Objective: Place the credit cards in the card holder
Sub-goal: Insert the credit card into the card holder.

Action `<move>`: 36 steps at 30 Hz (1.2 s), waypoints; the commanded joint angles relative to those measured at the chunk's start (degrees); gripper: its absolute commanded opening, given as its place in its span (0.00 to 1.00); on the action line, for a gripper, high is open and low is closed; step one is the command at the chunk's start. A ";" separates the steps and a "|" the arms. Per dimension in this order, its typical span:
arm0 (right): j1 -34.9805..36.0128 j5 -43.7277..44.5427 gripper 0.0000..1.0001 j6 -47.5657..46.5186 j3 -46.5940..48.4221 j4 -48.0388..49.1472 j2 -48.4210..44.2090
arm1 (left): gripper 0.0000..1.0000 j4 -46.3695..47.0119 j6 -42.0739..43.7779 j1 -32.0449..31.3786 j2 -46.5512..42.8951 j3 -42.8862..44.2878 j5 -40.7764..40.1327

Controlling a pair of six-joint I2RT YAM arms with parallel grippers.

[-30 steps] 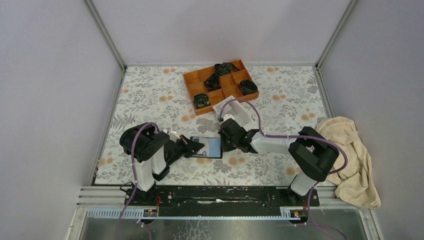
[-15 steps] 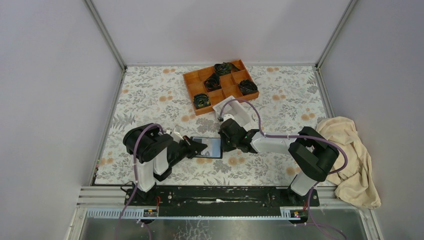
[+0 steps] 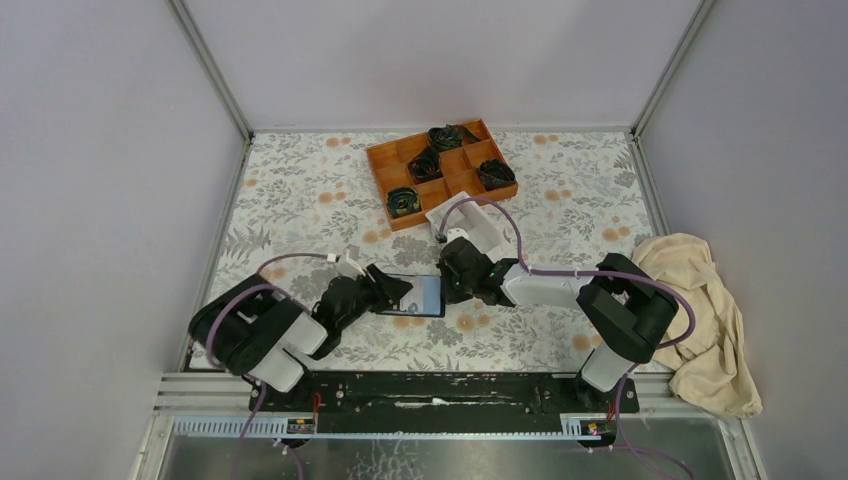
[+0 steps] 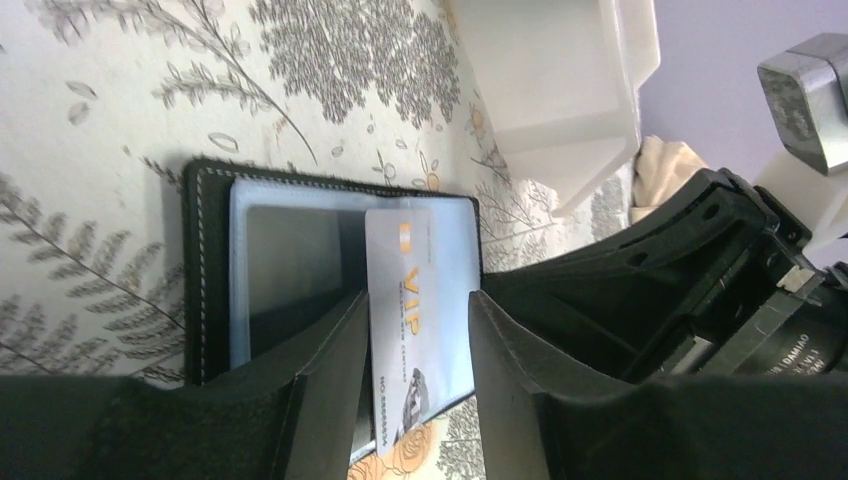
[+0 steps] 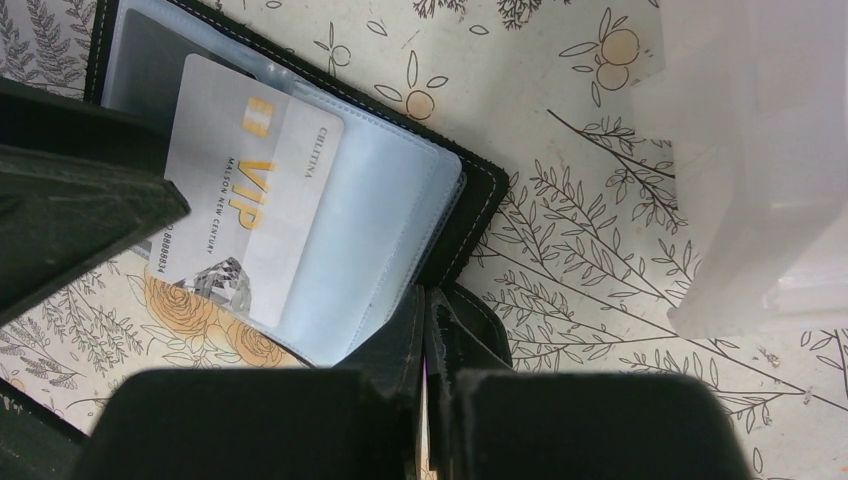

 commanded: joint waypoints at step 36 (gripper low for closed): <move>1.00 1.74 0.00 0.66 -0.15 0.10 2.08 | 0.00 -44.24 19.99 -7.98 -17.27 12.34 -14.13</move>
